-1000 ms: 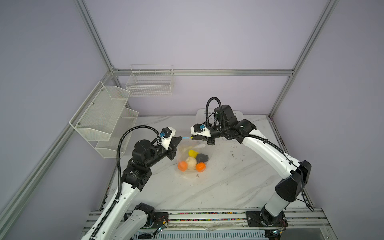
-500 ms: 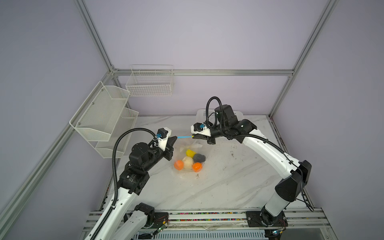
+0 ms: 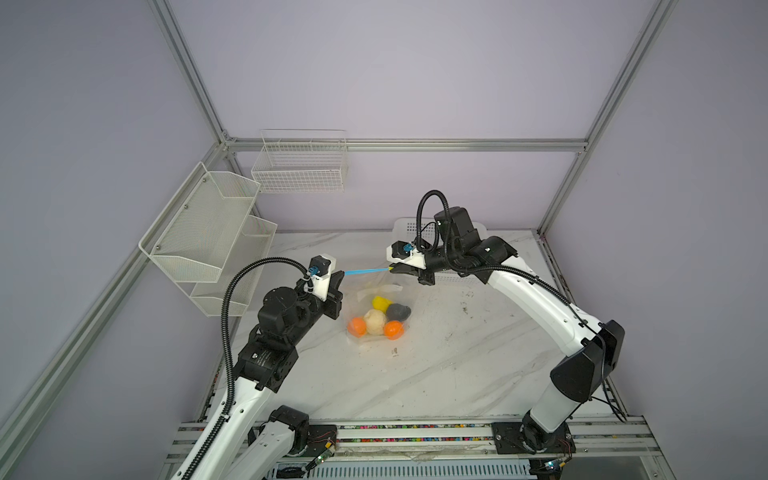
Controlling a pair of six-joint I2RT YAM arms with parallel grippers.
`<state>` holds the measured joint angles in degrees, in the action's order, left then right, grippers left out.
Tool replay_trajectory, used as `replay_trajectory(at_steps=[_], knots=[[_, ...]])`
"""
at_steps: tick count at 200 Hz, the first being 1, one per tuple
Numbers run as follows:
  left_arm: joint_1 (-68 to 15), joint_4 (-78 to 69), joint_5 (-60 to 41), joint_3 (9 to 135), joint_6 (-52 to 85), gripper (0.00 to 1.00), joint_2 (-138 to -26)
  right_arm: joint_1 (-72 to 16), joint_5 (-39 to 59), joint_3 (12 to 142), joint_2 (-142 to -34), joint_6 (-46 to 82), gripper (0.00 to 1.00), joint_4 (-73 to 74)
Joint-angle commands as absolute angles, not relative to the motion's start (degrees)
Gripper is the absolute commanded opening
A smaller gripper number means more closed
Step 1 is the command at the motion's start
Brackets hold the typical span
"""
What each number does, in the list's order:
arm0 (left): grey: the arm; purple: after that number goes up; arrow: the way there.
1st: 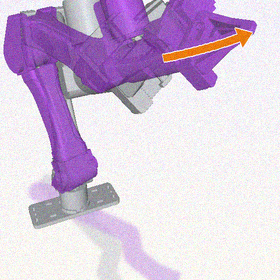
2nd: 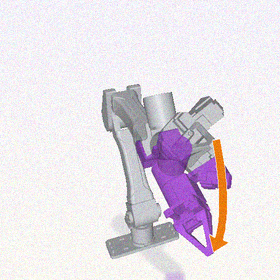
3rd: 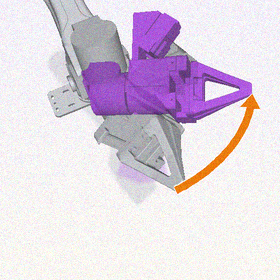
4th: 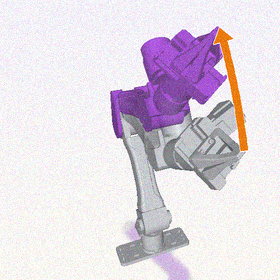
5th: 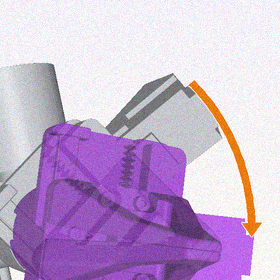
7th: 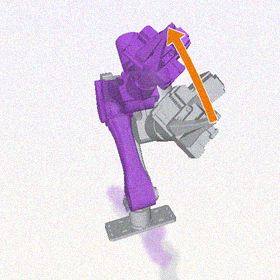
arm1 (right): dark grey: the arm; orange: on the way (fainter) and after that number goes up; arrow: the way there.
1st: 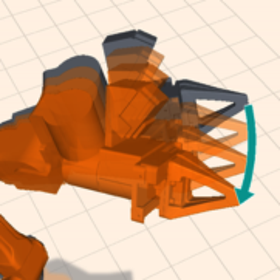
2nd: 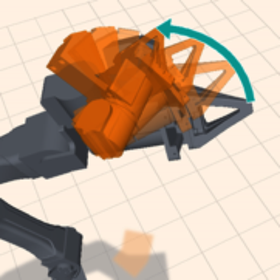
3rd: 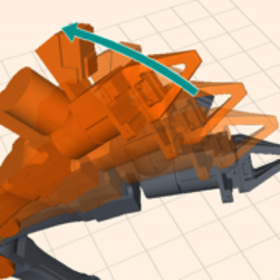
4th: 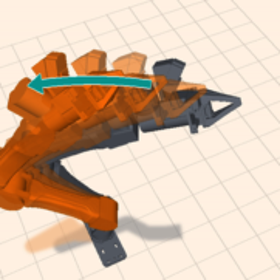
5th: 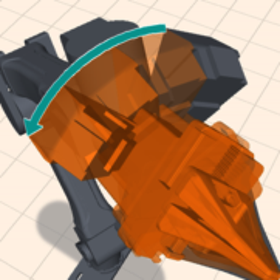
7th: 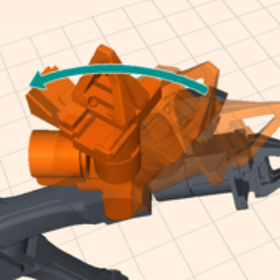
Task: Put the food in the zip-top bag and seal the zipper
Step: 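Pull the right gripper with the slider along the zipper away from the left gripper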
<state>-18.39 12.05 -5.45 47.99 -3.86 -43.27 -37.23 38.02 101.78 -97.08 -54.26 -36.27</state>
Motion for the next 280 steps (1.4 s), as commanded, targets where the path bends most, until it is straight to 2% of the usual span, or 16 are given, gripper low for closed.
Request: replay_trajectory(at_steps=[1, 125, 280], knots=[[-17.1, 11.4, 1.6, 46.8, -5.4, 0.0, -42.5, -35.4, 35.8, 101.4, -94.8, -53.7, 0.06, -38.0], [-14.5, 12.6, 4.7, 46.5, -5.4, 0.0, -43.3, -32.5, 31.7, 99.9, -94.2, -51.8, 0.06, -38.6], [-12.0, 14.1, 4.6, 47.2, -3.5, 0.0, -44.6, -30.5, 33.0, 99.6, -94.6, -52.6, 0.06, -38.8]])
